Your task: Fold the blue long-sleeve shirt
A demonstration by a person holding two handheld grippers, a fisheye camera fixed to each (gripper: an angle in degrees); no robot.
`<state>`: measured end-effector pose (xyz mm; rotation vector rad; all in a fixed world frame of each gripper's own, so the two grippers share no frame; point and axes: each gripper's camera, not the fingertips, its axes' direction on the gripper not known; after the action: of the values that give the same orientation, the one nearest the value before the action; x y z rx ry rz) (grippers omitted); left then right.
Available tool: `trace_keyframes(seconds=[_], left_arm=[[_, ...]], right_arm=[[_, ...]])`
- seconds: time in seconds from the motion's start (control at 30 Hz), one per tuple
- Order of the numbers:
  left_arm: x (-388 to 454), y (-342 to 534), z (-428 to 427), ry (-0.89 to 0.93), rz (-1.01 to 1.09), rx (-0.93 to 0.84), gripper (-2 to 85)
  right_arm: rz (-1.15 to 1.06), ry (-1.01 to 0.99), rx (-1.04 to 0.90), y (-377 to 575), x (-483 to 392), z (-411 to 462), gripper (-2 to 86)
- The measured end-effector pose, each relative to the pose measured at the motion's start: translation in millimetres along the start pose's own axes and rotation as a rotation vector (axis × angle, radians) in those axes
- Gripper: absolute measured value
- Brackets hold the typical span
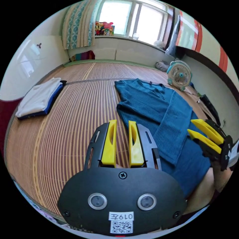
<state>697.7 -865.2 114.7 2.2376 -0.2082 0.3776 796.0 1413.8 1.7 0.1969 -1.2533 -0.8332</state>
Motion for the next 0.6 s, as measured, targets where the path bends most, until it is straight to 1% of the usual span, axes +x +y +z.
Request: trace_keyframes(seconds=[0.07,0.1,0.17,0.23,0.3,0.37,0.53,0.6], left_arm=[[19,-4,-1,-0.085,0.100,0.013,6.3],[24,-6,0,-0.110,0.137,0.015,6.3],[49,-19,7,-0.265,0.321,0.001,6.6],[64,-28,13,-0.353,0.425,0.006,6.6],[72,-38,21,-0.302,0.478,-0.022,6.7],[82,-49,34,-0.191,0.513,-0.052,6.7],[113,-60,62,-0.288,0.632,-0.130,5.8],[121,-62,65,-0.283,0.651,-0.134,5.3]], right_arm=[[0.060,0.030,0.005,41,34,-31,6.7],[0.079,0.039,0.008,49,43,-36,6.7],[0.172,0.050,0.049,74,84,-42,6.6],[0.221,0.037,0.057,80,113,-35,7.1],[0.186,0.045,0.039,72,132,-26,7.6],[0.133,0.143,0.026,67,143,-18,7.6],[0.149,0.183,-0.001,74,175,-25,7.4],[0.161,0.204,0.018,73,186,-31,7.1]])
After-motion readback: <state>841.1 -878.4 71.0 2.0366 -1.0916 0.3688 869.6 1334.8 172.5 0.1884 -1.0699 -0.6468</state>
